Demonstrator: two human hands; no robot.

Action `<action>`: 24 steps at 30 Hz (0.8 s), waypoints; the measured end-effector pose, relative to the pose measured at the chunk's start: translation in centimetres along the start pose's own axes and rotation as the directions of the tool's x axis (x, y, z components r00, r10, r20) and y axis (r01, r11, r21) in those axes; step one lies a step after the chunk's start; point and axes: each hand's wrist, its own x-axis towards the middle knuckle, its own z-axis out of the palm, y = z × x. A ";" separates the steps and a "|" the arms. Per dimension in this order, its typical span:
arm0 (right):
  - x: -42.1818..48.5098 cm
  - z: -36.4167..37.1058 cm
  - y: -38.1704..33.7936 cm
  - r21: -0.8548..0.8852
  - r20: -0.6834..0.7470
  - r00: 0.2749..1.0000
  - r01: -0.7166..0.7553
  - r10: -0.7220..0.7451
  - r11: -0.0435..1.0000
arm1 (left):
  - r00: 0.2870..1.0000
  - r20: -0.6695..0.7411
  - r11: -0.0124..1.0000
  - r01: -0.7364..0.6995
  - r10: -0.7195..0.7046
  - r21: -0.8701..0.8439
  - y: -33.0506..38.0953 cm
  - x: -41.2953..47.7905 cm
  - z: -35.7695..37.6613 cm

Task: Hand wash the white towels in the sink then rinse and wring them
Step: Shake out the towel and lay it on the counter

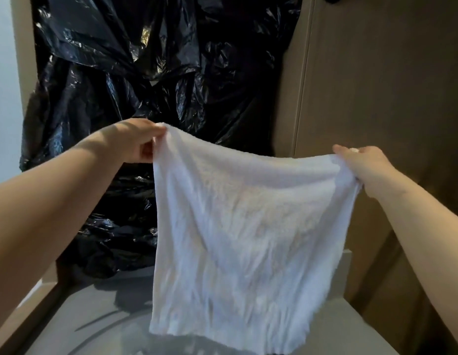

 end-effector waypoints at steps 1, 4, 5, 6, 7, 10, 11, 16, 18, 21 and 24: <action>-0.1 0.2 -0.2 0.118 0.080 0.996 -0.048 0.038 0.992 | 0.999 -0.029 1.000 -0.016 0.017 0.010 -0.2 0.1 -0.1; 0.1 0.2 -0.3 0.346 0.169 0.980 -0.162 0.108 0.924 | 0.985 -0.159 0.997 -0.072 0.072 0.004 -0.5 0.7 -0.8; 0.4 0.3 -0.2 0.357 0.134 0.985 -0.152 0.111 0.921 | 0.976 -0.204 0.996 -0.084 0.079 -0.016 -0.6 0.8 -1.0; 0.9 0.5 -0.1 0.343 0.083 0.990 -0.135 0.113 0.930 | 0.968 -0.235 0.994 -0.103 0.090 -0.045 -0.6 0.9 -1.3; 1.3 0.8 0.0 0.301 0.035 0.993 -0.120 0.114 0.946 | 0.959 -0.264 0.989 -0.123 0.098 -0.077 -0.5 0.8 -1.5; 1.7 1.5 0.5 0.154 -0.042 0.993 -0.099 0.106 0.983 | 0.940 -0.309 0.971 -0.193 0.142 -0.142 0.2 0.8 -2.0; 1.8 1.7 0.5 0.134 -0.048 0.994 -0.086 0.093 0.987 | 0.937 -0.310 0.961 -0.221 0.161 -0.169 0.5 0.9 -2.2; 2.7 1.3 -0.8 0.302 -0.051 0.990 -0.114 0.135 0.946 | 0.936 -0.260 0.911 -0.308 0.238 -0.274 1.9 1.0 -2.8; 3.4 0.7 -1.5 0.421 -0.038 0.984 -0.144 0.176 0.895 | 0.946 -0.197 0.903 -0.307 0.256 -0.302 2.4 0.9 -3.2; 4.1 0.0 -1.5 0.585 0.058 0.966 -0.238 0.252 0.775 | 0.956 -0.115 0.911 -0.292 0.269 -0.291 2.6 0.8 -3.6; 4.1 -0.2 -0.4 0.619 0.143 0.947 -0.314 0.289 0.720 | 0.955 0.006 0.934 -0.288 0.296 -0.210 2.4 0.2 -3.9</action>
